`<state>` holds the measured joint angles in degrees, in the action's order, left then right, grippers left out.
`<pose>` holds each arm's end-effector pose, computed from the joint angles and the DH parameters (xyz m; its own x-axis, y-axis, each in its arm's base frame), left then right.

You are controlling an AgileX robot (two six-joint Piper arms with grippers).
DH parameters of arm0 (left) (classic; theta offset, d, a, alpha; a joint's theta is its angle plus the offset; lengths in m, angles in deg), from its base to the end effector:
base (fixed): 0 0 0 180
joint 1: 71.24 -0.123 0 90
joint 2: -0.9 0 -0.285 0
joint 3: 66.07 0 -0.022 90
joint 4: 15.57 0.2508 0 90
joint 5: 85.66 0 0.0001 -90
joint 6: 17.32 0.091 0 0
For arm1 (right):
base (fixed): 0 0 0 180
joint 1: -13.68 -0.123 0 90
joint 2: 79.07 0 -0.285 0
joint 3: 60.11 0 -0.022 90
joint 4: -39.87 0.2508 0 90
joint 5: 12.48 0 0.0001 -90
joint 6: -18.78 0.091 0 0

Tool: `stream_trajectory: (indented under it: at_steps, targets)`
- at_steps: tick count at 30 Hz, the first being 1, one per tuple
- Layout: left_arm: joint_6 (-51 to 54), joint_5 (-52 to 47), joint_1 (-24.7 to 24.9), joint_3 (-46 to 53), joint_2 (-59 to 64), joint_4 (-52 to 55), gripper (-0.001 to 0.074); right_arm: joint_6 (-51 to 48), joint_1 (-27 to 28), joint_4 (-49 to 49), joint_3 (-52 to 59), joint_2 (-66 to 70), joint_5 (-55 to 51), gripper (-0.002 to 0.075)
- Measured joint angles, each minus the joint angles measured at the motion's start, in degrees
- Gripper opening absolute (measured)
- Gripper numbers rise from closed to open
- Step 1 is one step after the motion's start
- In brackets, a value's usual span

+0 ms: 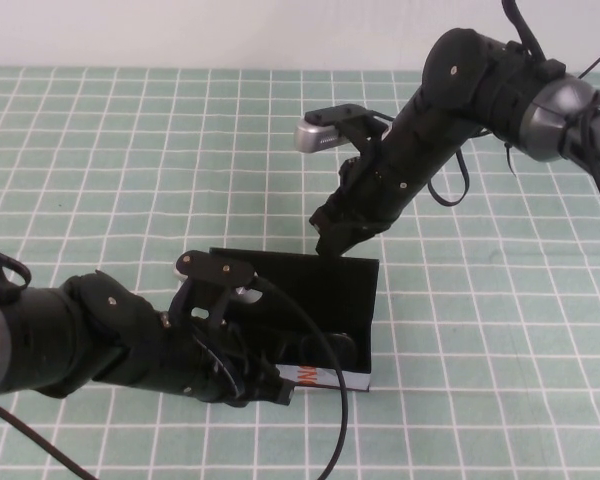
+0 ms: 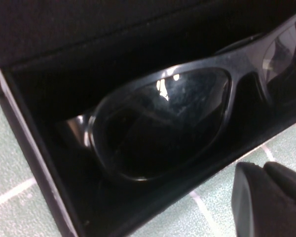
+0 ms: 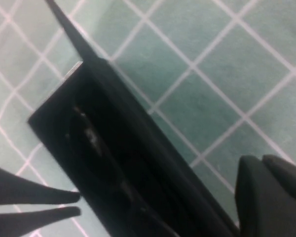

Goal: Return glasses to glasses case
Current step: Close the glasses case

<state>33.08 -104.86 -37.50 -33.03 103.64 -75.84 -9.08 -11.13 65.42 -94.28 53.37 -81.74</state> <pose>0.2373 -0.1898 0.1646 -0.7763 0.3494 -0.5246 0.5587 0.7668 -0.3160 0.4062 0.2282 0.2384 -0.6856 -0.6327 -0.3601 -0.7269 0.6213 0.2925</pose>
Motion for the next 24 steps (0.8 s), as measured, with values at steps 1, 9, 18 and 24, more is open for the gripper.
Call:
stream_trajectory:
  at_steps: [1, 9, 18, 24]
  targets:
    - [0.0, 0.0, 0.0, 0.0, 0.0, 0.0, -0.0002, -0.3, 0.0, 0.6, 0.0, 0.0, -0.3, -0.0014]
    - [0.0, 0.4, 0.0, 0.0, 0.0, 0.0, -0.0002, -0.7, -0.1, 5.0, -0.1, -2.2, -0.6, -0.0014]
    - [0.0, 0.8, 0.0, 0.0, 0.0, 0.0, -0.0002, -0.2, -4.5, 1.5, 5.8, -5.1, -1.0, -0.0014]
    - [0.0, 0.8, 0.0, 0.0, 0.0, 0.0, -0.0002, -0.4, -3.0, 3.9, 4.7, -5.7, 1.1, -0.0014]
